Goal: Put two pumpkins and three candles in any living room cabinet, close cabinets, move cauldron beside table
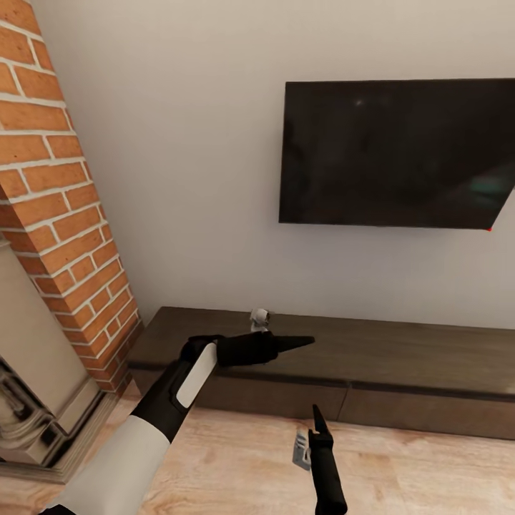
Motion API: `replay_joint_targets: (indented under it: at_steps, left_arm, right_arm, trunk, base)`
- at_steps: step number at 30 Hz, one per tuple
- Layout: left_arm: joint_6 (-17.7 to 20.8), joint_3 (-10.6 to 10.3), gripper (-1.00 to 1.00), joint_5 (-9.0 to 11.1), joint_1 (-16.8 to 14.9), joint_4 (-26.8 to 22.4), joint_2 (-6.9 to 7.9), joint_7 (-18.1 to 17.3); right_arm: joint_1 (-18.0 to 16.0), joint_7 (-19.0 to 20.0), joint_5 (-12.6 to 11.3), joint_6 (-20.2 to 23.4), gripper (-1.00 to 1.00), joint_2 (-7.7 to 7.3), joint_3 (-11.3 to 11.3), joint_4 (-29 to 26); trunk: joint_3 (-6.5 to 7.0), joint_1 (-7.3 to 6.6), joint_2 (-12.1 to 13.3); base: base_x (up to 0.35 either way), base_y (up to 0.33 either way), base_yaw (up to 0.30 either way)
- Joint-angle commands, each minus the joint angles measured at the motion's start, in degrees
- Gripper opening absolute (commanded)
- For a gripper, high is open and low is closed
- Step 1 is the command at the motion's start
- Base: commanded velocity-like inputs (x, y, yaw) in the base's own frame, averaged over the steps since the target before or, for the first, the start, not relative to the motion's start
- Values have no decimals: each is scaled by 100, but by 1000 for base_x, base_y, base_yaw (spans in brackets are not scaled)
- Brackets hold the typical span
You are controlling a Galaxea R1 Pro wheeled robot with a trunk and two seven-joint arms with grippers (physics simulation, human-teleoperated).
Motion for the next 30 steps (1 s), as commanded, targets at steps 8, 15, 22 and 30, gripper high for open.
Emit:
replay_joint_targets:
  at_steps: [8, 15, 22, 30]
  left_arm:
    - [8, -2, 100, 0, 0, 4, 0, 1]
    - [13, -2, 100, 0, 0, 23, 0, 1]
    - [13, -2, 100, -3, 0, 37, 8, 5]
    - [-2, -2, 100, 0, 0, 19, 27, 1]
  right_arm:
    - [32, 3, 3, -11, 100, 17, 6, 132]
    - [42, 11, 4, -11, 100, 21, 10, 188]
    - [59, 25, -13, -17, 100, 36, 4, 423]
    - [77, 10, -22, -12, 100, 39, 10, 439]
  trunk:
    - [0, 0, 0]
    - [0, 0, 0]
    - [0, 0, 0]
    - [41, 0, 0]
  base:
    - [338, 0, 0]
    - [338, 0, 0]
    - [338, 0, 0]
    - [189, 0, -95]
